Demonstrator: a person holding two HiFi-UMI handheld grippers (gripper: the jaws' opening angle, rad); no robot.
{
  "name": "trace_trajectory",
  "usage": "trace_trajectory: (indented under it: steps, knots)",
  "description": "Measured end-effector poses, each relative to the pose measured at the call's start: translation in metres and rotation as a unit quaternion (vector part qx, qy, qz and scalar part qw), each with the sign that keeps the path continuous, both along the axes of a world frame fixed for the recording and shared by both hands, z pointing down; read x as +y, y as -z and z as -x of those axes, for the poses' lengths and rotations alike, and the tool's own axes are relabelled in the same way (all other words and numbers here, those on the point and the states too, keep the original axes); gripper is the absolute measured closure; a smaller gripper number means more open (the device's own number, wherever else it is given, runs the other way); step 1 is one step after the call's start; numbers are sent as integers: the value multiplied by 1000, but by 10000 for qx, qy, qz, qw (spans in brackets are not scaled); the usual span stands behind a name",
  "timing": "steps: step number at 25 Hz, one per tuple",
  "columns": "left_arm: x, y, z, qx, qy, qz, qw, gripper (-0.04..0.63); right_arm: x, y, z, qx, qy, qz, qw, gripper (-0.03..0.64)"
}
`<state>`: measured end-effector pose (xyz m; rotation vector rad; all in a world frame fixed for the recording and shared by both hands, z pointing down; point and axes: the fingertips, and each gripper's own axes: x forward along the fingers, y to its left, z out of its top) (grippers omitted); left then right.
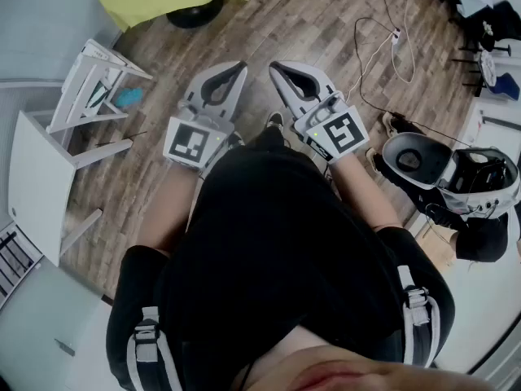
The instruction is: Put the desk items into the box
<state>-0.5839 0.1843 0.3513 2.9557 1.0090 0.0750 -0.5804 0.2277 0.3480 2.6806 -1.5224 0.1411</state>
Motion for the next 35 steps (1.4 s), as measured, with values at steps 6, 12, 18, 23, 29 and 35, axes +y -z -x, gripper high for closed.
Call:
trace_trajectory:
  steps: [6,12,18,23,29,35]
  knots:
    - [-15,0,6,-36,-23,26,10000,583,-14,1,6,-35,-34,13,10000,600]
    - [-23,-8,3,-159,-100,130,9997,583,-19,-4,3,-87,-190,-23,9998,599]
    - [-16,-7,-17,-145,-151,13,9998,583,-12,-4,-18,-74,-260,-82,9996,599]
    - [-11,-6,-45,-93,-151,-22,9998,583,-8,-4,-46,-77,-218,-210,9995,600]
    - [6,-1,-89,-48,-109,-30,9999,583,12,3,-93,109,-226,-180,9995,601]
    - [33,7,-140,-54,-94,-72,9999,583,40,4,-145,46,-169,-190,9997,601]
